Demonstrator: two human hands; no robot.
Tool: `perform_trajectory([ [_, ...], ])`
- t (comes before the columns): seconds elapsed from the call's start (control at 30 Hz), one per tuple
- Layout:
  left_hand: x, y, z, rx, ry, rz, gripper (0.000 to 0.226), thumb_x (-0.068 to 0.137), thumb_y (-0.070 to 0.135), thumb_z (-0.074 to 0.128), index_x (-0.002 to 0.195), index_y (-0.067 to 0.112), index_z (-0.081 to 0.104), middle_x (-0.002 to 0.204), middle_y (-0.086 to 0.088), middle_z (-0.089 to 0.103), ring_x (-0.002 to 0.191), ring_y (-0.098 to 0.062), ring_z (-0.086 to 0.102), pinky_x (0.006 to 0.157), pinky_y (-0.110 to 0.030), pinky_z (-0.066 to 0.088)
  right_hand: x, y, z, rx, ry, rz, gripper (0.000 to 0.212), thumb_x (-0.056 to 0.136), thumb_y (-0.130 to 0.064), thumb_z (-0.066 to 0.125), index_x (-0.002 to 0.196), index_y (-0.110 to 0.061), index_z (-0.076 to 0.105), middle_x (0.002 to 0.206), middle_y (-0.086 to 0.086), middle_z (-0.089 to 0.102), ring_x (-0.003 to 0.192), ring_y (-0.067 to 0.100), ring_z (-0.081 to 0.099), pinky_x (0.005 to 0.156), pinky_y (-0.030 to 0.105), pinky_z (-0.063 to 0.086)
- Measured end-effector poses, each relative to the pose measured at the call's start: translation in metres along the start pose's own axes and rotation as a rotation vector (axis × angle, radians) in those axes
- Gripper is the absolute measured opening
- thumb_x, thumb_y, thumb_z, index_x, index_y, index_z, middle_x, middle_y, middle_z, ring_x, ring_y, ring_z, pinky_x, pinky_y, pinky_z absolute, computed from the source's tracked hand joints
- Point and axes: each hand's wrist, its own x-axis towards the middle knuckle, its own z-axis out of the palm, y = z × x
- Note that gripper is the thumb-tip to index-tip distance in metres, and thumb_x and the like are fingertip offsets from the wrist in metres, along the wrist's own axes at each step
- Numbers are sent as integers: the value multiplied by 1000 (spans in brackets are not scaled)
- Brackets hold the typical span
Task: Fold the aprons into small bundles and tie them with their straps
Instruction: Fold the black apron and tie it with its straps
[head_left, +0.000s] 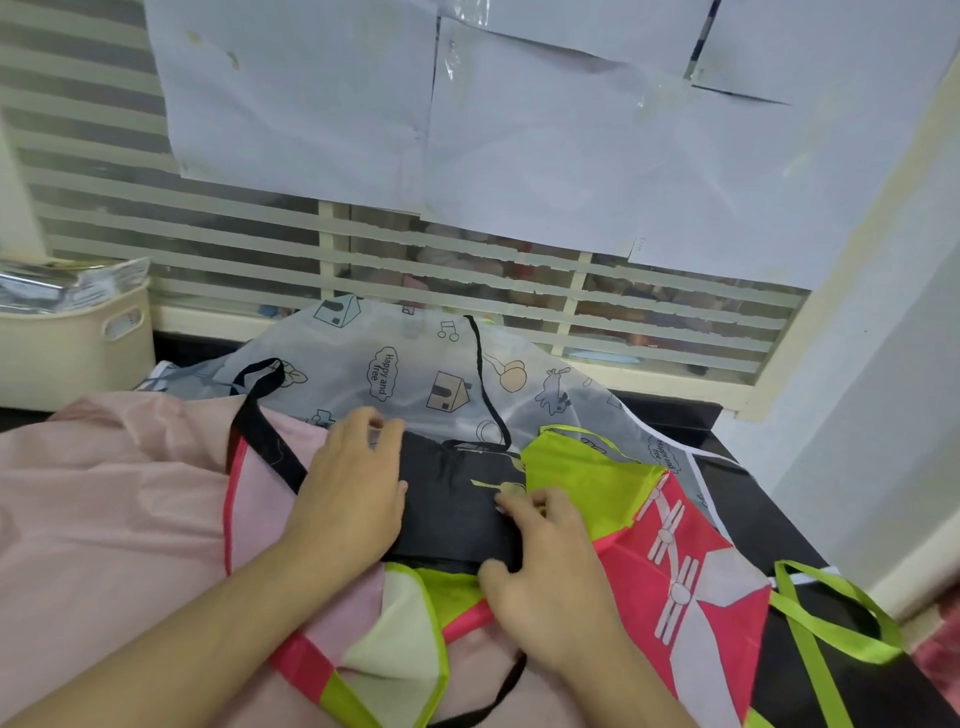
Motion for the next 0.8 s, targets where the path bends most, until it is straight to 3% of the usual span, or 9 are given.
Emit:
perform_trajectory([
  [0.1, 6, 4, 6, -52, 15, 217, 50, 91, 14, 61, 140, 14, 57, 148, -3, 46, 135, -26, 47, 110, -43, 47, 22, -13, -5, 70, 160, -55, 63, 79, -32, 44, 139, -21, 60, 129, -6, 52, 124, 17, 50, 107, 33, 44],
  [0.2, 10, 8, 17, -53, -220, 244, 68, 98, 45, 23, 160, 18, 36, 166, 2, 31, 154, -20, 28, 127, -40, 26, 48, -20, 15, 11, 148, -138, 54, 89, -26, 38, 139, -18, 58, 137, 0, 55, 125, 21, 52, 107, 37, 46],
  [0.27, 5, 4, 26, 56, -384, 198, 90, 86, 59, -7, 167, 25, 11, 174, 8, 8, 160, -14, 5, 130, -38, 10, 52, -13, 37, -117, 19, -155, 67, 94, -39, 21, 154, -21, 45, 158, 3, 43, 146, 21, 39, 121, 40, 34],
  [0.33, 1, -5, 31, 79, -424, 140, 97, 79, 63, -16, 167, 27, 0, 174, 10, -3, 160, -8, -5, 130, -33, 2, 45, -1, 51, -229, -127, -72, 85, 87, -55, -1, 165, -28, 20, 173, -1, 16, 160, 20, 10, 130, 40, 11],
  [0.43, -2, -10, 30, 65, -409, 96, 99, 77, 67, -16, 167, 28, -1, 174, 9, -5, 160, -8, -7, 130, -31, 1, 41, 12, 49, -277, -176, -30, 93, 81, -62, -13, 167, -31, 3, 175, -5, -2, 160, 13, -8, 130, 38, -1],
  [0.53, -3, -10, 31, 73, -404, 70, 95, 82, 71, -10, 167, 30, 0, 175, 7, -4, 160, -10, -6, 130, -32, 2, 39, 20, 44, -296, -179, -8, 95, 80, -62, -15, 167, -28, 2, 175, -6, -4, 160, 11, -8, 130, 37, -1],
  [0.63, -5, -6, 27, 86, -402, 56, 81, 99, 72, 11, 167, 30, -2, 174, 6, -8, 160, -12, -9, 130, -32, -1, 34, 27, 39, -297, -192, 29, 93, 83, -60, -14, 167, -24, 0, 174, -8, -6, 160, 10, -6, 129, 34, -1],
  [0.73, -8, -3, 24, 78, -391, 40, 83, 100, 74, 19, 167, 30, -3, 174, 6, -10, 160, -13, -10, 129, -32, -3, 36, 26, 28, -272, -202, 50, 76, 100, -53, 11, 167, -17, 4, 175, -4, 0, 161, 15, -1, 130, 34, 2],
  [0.8, -10, -2, 26, 69, -378, 33, 84, 99, 75, 19, 167, 31, -3, 174, 6, -9, 160, -13, -10, 129, -32, -3, 46, 15, 18, -234, -81, -3, 70, 103, -39, 29, 165, -11, 15, 173, 4, 13, 160, 20, 7, 130, 32, 5],
])
